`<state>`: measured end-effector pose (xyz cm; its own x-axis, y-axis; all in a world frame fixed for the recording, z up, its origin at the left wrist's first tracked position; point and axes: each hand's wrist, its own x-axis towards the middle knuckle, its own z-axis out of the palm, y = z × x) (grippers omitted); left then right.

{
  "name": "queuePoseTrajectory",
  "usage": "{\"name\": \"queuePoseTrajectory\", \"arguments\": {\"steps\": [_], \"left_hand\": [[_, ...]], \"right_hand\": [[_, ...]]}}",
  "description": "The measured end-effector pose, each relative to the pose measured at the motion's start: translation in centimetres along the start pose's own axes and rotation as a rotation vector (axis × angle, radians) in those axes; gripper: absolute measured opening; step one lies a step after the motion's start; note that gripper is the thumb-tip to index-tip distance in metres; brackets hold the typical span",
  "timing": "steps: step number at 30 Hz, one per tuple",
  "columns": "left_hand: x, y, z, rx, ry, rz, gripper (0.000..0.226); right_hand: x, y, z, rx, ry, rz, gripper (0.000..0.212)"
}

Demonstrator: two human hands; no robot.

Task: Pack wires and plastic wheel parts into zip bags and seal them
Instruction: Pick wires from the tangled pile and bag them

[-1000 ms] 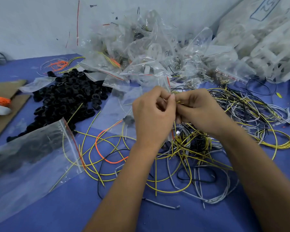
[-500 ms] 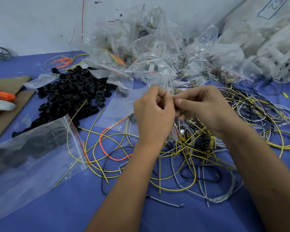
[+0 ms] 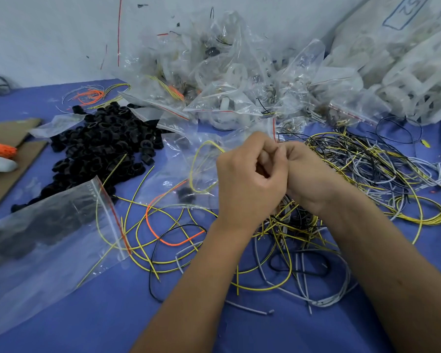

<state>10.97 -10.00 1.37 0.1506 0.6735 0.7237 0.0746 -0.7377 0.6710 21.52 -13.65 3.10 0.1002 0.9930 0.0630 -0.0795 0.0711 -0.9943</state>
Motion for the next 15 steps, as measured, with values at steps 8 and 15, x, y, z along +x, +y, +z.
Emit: {"name": "queuePoseTrajectory", "arguments": {"steps": [8, 15], "left_hand": [[0.0, 1.0, 0.0, -0.020, 0.046, 0.053, 0.016], [0.5, 0.4, -0.7, -0.004, 0.167, -0.020, 0.021]], "right_hand": [[0.4, -0.3, 1.7, 0.753, -0.281, 0.234, 0.041], [2.8, -0.2, 3.5, 0.451, -0.271, 0.311, 0.043]]}}
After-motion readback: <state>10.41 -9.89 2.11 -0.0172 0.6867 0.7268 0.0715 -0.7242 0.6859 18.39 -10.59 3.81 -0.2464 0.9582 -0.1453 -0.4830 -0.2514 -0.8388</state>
